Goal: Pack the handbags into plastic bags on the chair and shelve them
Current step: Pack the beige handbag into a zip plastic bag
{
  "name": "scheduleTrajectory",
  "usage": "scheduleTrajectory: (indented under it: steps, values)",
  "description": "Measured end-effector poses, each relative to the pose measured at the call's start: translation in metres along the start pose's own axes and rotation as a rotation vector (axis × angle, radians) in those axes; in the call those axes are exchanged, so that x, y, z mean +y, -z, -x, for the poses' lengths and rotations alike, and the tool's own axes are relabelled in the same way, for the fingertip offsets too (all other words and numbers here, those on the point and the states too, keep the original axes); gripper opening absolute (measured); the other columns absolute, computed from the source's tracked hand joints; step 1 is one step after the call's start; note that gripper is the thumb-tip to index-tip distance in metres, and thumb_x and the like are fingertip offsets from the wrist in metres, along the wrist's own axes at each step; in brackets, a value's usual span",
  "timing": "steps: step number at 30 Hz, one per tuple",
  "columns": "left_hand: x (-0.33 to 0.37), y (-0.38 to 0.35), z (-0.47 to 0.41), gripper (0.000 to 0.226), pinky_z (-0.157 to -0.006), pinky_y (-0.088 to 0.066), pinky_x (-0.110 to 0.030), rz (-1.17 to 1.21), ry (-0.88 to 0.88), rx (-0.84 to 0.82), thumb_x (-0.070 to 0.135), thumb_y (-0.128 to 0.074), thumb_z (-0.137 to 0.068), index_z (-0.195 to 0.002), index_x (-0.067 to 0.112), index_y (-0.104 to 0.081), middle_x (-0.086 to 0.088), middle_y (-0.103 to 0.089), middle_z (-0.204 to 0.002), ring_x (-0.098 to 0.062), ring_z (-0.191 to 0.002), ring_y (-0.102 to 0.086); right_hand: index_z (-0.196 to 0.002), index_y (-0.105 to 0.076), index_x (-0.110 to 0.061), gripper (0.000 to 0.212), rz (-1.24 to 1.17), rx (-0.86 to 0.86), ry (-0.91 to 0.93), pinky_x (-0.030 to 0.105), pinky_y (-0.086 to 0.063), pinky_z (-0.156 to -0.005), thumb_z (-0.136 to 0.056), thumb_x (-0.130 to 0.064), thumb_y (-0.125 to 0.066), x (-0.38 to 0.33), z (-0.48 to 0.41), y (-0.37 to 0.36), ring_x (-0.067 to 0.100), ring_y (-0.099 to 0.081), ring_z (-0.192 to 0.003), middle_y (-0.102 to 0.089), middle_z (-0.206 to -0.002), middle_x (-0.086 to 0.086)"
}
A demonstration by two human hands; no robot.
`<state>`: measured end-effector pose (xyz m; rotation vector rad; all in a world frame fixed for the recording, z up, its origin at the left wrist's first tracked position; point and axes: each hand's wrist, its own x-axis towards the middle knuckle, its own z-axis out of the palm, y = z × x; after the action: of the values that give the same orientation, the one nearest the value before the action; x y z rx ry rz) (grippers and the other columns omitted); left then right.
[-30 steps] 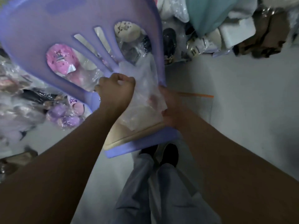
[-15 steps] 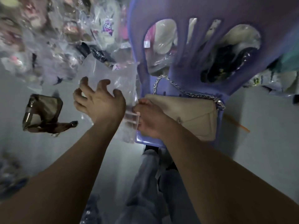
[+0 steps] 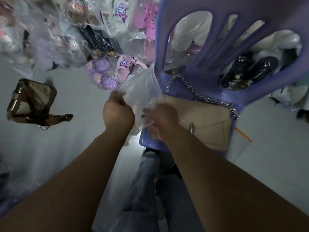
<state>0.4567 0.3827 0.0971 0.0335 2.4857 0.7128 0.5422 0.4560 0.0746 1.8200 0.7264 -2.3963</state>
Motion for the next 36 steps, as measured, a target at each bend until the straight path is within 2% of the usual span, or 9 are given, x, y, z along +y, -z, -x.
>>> scheduleTrajectory:
  steps: [3, 7, 9, 12, 15, 20, 26, 33, 36]
  values:
    - [0.011, 0.006, -0.003, 0.062, -0.097, -0.042, -0.043, -0.121, -0.071, 0.326, -0.004, -0.038, -0.083, -0.13, 0.03, -0.059, -0.014, -0.051, -0.122, -0.035, -0.112, -0.049, -0.099, -0.058, -0.009, 0.011, -0.062, 0.167, 0.061, 0.029, -0.052, -0.065, -0.1, -0.011, -0.047, -0.002, -0.004, 0.01, 0.021, -0.062, -0.068, -0.067, -0.092, 0.014]
    - [0.013, 0.007, -0.01, 0.07, -0.083, -0.03, -0.039, -0.272, -0.25, 0.504, -0.004, -0.035, -0.075, -0.127, 0.036, -0.063, -0.014, -0.049, -0.124, -0.037, -0.109, -0.046, -0.098, -0.056, -0.017, 0.027, -0.442, 0.144, 0.117, 0.039, -0.052, -0.085, -0.101, -0.037, -0.039, -0.017, -0.002, 0.021, 0.029, -0.065, -0.08, -0.07, -0.092, 0.011]
    - [0.009, 0.007, -0.015, 0.075, -0.08, -0.026, -0.037, -0.351, -0.304, 0.529, -0.006, -0.037, -0.072, -0.129, 0.036, -0.061, -0.015, -0.051, -0.124, -0.039, -0.106, -0.047, -0.104, -0.06, -0.013, 0.026, -0.064, 0.273, 0.277, 0.033, -0.048, -0.081, -0.098, -0.034, -0.044, -0.018, -0.008, 0.032, 0.029, -0.063, -0.087, -0.064, -0.091, 0.006]
    - [0.0, 0.001, -0.01, 0.08, -0.082, -0.031, -0.042, -0.527, -0.406, 0.451, -0.007, -0.044, -0.07, -0.139, 0.034, -0.05, -0.015, -0.048, -0.13, -0.039, -0.106, -0.046, -0.119, -0.062, -0.015, 0.032, 0.952, 0.437, 0.601, 0.026, -0.036, -0.088, -0.088, -0.019, -0.059, -0.006, -0.022, 0.053, 0.027, -0.056, -0.109, -0.061, -0.111, 0.002]
    - [-0.013, -0.011, 0.001, 0.074, -0.085, -0.034, -0.045, -0.616, -0.459, 0.327, 0.004, -0.051, -0.072, -0.143, 0.026, -0.046, -0.017, -0.046, -0.132, -0.038, -0.107, -0.045, -0.144, -0.041, -0.026, 0.067, 1.331, 0.331, 0.46, 0.043, -0.025, -0.115, -0.081, -0.028, -0.064, -0.005, -0.028, 0.057, 0.034, -0.027, -0.143, -0.038, -0.151, 0.004]
    - [-0.031, -0.026, 0.006, 0.075, -0.089, -0.035, -0.048, -0.679, -0.395, 0.144, 0.02, -0.061, -0.071, -0.144, 0.014, -0.045, -0.017, -0.044, -0.134, -0.04, -0.113, -0.043, -0.159, -0.008, -0.025, 0.099, 1.424, 0.379, 0.326, 0.054, -0.009, -0.122, -0.081, -0.05, -0.065, -0.009, -0.03, 0.058, 0.036, -0.011, -0.151, -0.022, -0.161, 0.01]
    - [-0.046, -0.03, 0.01, 0.099, -0.101, -0.026, -0.047, -0.717, -0.314, -0.088, 0.054, -0.069, -0.075, -0.154, 0.015, -0.023, -0.011, -0.026, -0.147, -0.037, -0.126, -0.028, -0.15, -0.031, -0.026, 0.093, 1.708, 0.326, 0.202, 0.057, -0.011, -0.12, -0.074, -0.067, -0.063, -0.033, -0.031, 0.054, 0.044, -0.014, -0.145, -0.021, -0.156, 0.016]
    - [-0.053, -0.044, 0.022, 0.104, -0.102, -0.029, -0.047, -0.734, -0.268, -0.159, 0.058, -0.071, -0.078, -0.155, 0.015, -0.017, -0.013, -0.023, -0.149, -0.038, -0.129, -0.028, -0.159, -0.021, -0.029, 0.125, 1.598, 0.116, 0.039, 0.058, -0.005, -0.122, -0.06, -0.104, -0.032, -0.054, -0.035, 0.061, 0.04, 0.0, -0.153, 0.003, -0.168, 0.013]
    - [-0.054, -0.048, 0.026, 0.103, -0.102, -0.029, -0.047, -0.731, -0.264, -0.147, 0.055, -0.073, -0.079, -0.155, 0.014, -0.017, -0.014, -0.023, -0.148, -0.038, -0.129, -0.028, -0.157, -0.029, -0.021, 0.108, 1.709, 0.116, 0.116, 0.053, -0.012, -0.121, -0.075, -0.089, -0.048, -0.061, -0.032, 0.063, 0.042, -0.007, -0.151, -0.008, -0.166, 0.018]
